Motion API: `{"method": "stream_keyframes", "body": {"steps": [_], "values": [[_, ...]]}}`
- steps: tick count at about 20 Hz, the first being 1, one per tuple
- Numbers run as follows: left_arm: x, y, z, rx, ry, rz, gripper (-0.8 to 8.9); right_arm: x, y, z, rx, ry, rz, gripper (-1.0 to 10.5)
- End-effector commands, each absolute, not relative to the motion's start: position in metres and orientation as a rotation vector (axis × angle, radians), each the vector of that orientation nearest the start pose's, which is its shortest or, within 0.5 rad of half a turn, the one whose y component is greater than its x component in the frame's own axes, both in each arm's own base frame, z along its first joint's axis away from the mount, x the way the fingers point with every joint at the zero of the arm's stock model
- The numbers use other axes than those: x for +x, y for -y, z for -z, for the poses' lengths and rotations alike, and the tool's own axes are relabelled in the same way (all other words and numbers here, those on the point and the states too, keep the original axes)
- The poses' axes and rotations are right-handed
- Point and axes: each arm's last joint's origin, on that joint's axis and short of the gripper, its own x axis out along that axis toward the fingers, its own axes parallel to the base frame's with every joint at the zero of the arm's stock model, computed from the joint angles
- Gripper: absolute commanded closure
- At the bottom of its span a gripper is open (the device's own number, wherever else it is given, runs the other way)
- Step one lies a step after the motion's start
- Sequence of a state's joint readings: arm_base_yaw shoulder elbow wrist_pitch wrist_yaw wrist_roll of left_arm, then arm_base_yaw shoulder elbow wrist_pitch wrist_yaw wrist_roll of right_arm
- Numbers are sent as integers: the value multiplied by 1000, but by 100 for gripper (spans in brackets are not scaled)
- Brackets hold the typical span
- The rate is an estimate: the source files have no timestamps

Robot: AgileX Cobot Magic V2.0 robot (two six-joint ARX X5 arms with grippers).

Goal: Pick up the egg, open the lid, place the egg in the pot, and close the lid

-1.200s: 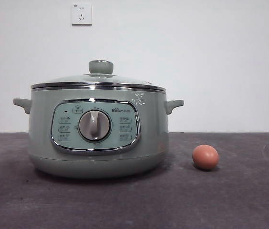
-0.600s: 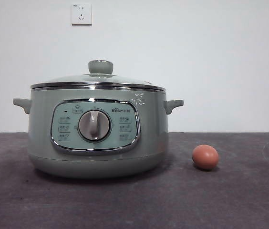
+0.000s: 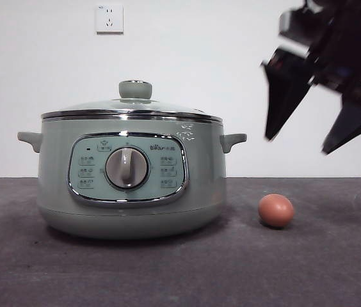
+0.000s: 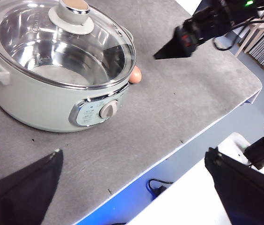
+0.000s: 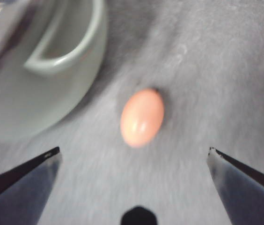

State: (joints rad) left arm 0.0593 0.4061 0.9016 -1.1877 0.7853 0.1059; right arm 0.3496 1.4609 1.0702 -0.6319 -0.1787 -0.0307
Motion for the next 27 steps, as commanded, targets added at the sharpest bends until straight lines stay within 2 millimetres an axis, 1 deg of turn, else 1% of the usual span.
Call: {"method": "stream_keyframes", "body": {"steps": [1, 6, 7, 11, 13, 18, 20, 22, 25, 26, 27], "values": [[34, 19, -322, -180, -592, 734, 238, 284, -115, -228, -93, -1041, -486, 386], [34, 19, -322, -180, -592, 733, 238, 300, -129, -194, -138, -1085, -450, 395], [34, 19, -322, -180, -592, 733, 238, 302, -130, -190, -144, -1092, -438, 421], [34, 19, -322, -180, -592, 733, 238, 307, -134, -173, -144, -1125, -428, 433], [34, 19, -322, -179, -593, 732, 238, 309, -135, -167, -143, -1136, -425, 549], [34, 18, -322, -176, -594, 722, 238, 309, -135, -165, -143, -1143, -425, 801], [34, 18, -322, -168, -598, 700, 238, 309, -135, -165, -141, -1144, -425, 843], [34, 18, -322, -167, -598, 699, 238, 309, -135, -165, -134, -1146, -423, 961], [35, 17, -322, -153, -592, 674, 239, 309, -135, -166, -133, -1147, -423, 964], [38, 16, -322, -135, -592, 630, 239, 307, -133, -171, -134, -1147, -422, 964], [41, 14, -322, -117, -605, 573, 239, 303, -132, -179, -132, -1139, -423, 964]]}}
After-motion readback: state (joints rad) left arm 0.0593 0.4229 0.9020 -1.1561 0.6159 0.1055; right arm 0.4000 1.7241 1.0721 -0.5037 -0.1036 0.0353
